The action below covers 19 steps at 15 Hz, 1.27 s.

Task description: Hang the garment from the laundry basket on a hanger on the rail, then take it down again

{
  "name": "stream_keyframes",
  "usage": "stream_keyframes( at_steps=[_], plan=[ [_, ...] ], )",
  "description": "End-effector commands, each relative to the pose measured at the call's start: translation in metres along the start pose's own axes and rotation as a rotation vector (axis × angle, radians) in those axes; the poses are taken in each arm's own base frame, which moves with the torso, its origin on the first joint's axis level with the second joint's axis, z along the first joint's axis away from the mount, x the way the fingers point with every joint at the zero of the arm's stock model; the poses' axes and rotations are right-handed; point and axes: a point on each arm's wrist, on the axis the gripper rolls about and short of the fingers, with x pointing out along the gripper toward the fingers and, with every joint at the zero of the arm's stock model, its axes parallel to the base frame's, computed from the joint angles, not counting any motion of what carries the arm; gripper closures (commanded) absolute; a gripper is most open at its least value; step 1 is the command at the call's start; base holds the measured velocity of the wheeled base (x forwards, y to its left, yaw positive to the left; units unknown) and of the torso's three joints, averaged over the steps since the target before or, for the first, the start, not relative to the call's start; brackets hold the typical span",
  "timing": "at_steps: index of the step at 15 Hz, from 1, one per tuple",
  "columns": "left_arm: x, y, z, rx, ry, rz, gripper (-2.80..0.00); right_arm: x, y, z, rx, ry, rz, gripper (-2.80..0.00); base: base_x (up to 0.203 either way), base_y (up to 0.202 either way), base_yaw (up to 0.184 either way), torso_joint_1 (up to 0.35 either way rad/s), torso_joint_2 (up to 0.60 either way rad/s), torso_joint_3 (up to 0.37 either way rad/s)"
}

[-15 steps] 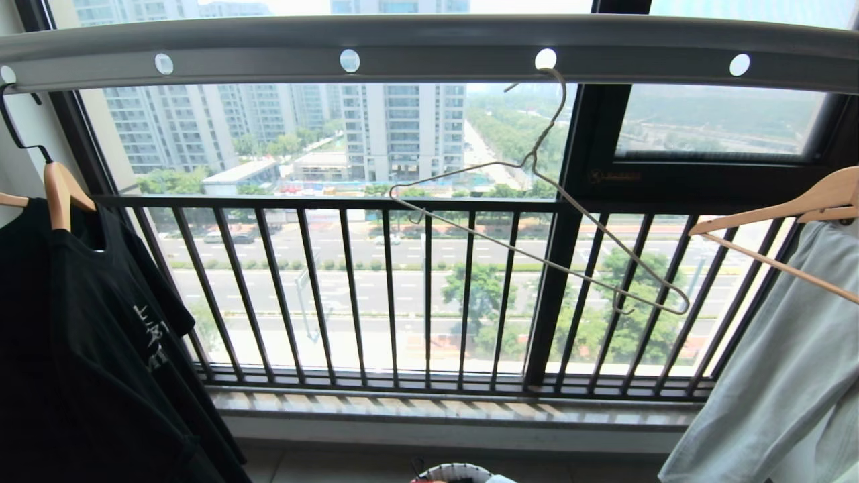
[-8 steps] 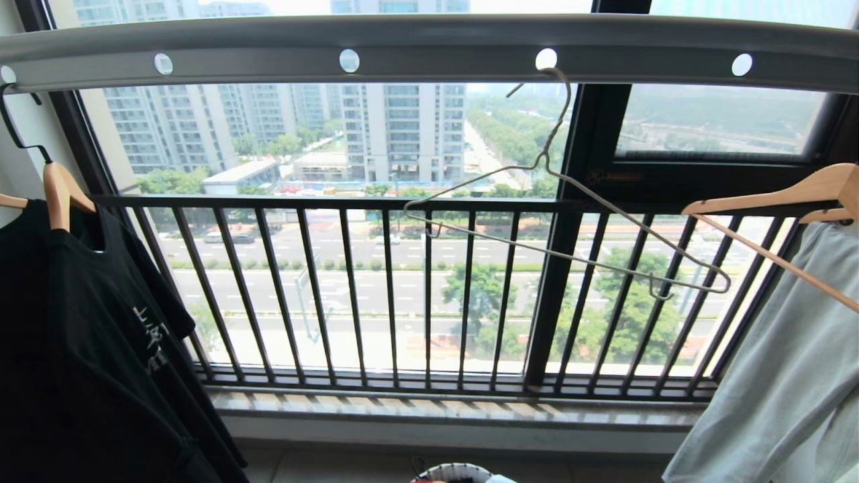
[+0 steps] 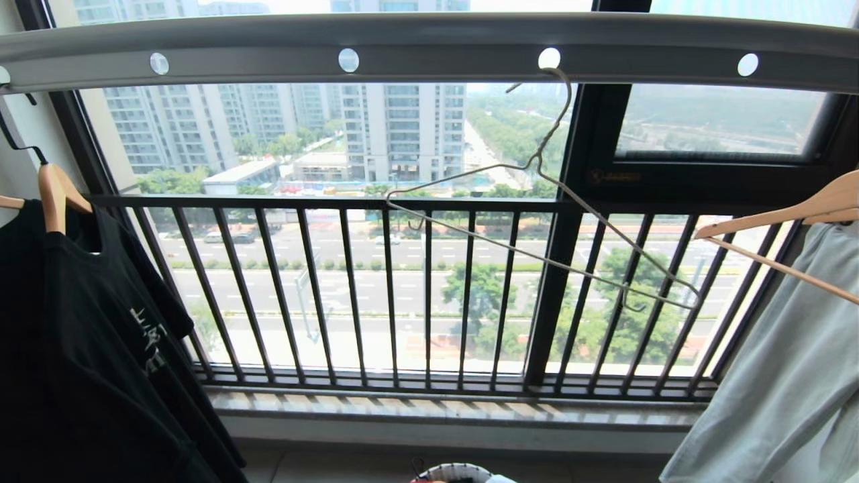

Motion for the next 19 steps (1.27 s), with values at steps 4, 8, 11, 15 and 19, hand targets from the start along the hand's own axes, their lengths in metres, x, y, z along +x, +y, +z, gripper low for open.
stream_keyframes(
  at_steps=[4, 8, 11, 15, 19],
  plan=[
    [0.0000, 0.0000, 0.0000, 0.000, 0.000, 0.001, 0.00, 0.0002, 0.0000, -0.0005, -0.001, 0.004, 0.002, 0.00, 0.000, 0.000, 0.000, 0.000, 0.00, 0.000],
    [0.0000, 0.0000, 0.0000, 0.000, 0.000, 0.001, 0.00, 0.0002, 0.0001, -0.0004, -0.001, 0.003, 0.000, 0.00, 0.000, 0.000, 0.000, 0.000, 0.00, 0.000],
    [0.0000, 0.0000, 0.0000, 0.000, 0.000, 0.001, 0.00, 0.0002, 0.0001, -0.0004, -0.001, 0.003, 0.000, 0.00, 0.000, 0.000, 0.000, 0.000, 0.00, 0.000],
    [0.0000, 0.0000, 0.0000, 0.000, 0.000, 0.001, 0.00, 0.0002, 0.0001, -0.0005, 0.001, 0.003, 0.001, 0.00, 0.000, 0.000, 0.000, 0.000, 0.00, 0.000],
    [0.0000, 0.0000, 0.0000, 0.000, 0.000, 0.001, 0.00, 0.0002, 0.0001, -0.0004, 0.019, 0.003, 0.000, 0.00, 0.000, 0.000, 0.000, 0.000, 0.00, 0.000]
  ],
)
